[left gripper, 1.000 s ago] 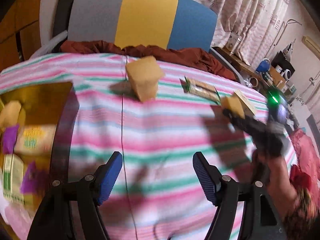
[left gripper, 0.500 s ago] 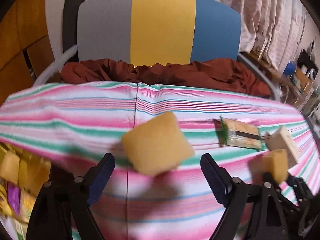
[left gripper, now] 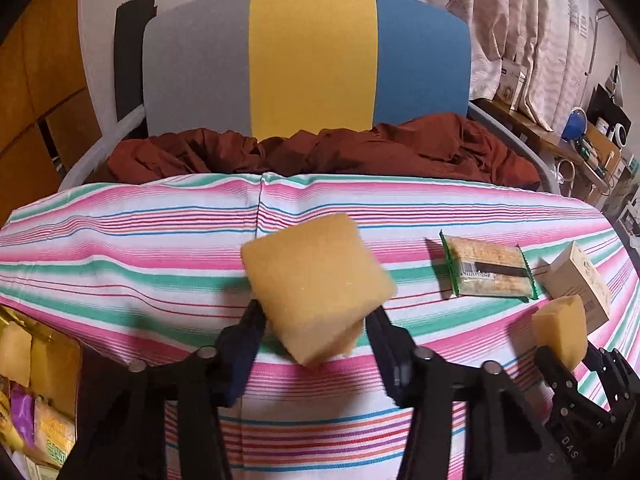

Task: Organize objects
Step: 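Grasp a yellow sponge block with the right gripper while left grasps another sponge, then carry the sponge into the tray with left while right carries and drops its sponge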

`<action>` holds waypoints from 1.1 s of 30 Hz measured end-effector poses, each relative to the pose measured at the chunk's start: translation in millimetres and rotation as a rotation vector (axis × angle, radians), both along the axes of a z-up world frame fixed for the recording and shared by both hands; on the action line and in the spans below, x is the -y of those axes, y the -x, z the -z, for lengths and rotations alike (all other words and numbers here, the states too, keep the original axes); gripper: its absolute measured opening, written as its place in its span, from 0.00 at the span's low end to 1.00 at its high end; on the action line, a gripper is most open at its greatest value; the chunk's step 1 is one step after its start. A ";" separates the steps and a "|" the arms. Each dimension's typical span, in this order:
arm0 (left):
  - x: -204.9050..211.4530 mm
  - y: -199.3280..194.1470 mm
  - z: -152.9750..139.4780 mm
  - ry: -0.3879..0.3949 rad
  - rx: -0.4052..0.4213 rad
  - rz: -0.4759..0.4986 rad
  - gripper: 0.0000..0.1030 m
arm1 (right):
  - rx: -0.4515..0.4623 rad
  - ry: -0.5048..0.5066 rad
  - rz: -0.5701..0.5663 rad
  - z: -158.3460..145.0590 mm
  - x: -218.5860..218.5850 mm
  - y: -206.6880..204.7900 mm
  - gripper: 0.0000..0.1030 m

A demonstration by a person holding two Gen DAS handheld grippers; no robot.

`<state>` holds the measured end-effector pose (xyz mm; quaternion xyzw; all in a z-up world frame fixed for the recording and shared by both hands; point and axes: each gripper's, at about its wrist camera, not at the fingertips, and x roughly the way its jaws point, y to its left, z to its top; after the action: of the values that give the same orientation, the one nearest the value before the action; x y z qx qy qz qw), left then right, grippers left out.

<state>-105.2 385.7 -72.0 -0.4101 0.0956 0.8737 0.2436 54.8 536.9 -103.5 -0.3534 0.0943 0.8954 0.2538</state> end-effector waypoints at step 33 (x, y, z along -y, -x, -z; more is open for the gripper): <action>89.0 -52.6 -55.4 -0.254 -0.054 0.019 0.42 | -0.076 -0.143 0.013 -16.6 19.6 -13.9 0.52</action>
<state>-52.6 296.7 -16.6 -0.3516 -0.0054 0.8870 0.2993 68.7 517.3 -86.9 -0.2994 0.0420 0.9110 0.2804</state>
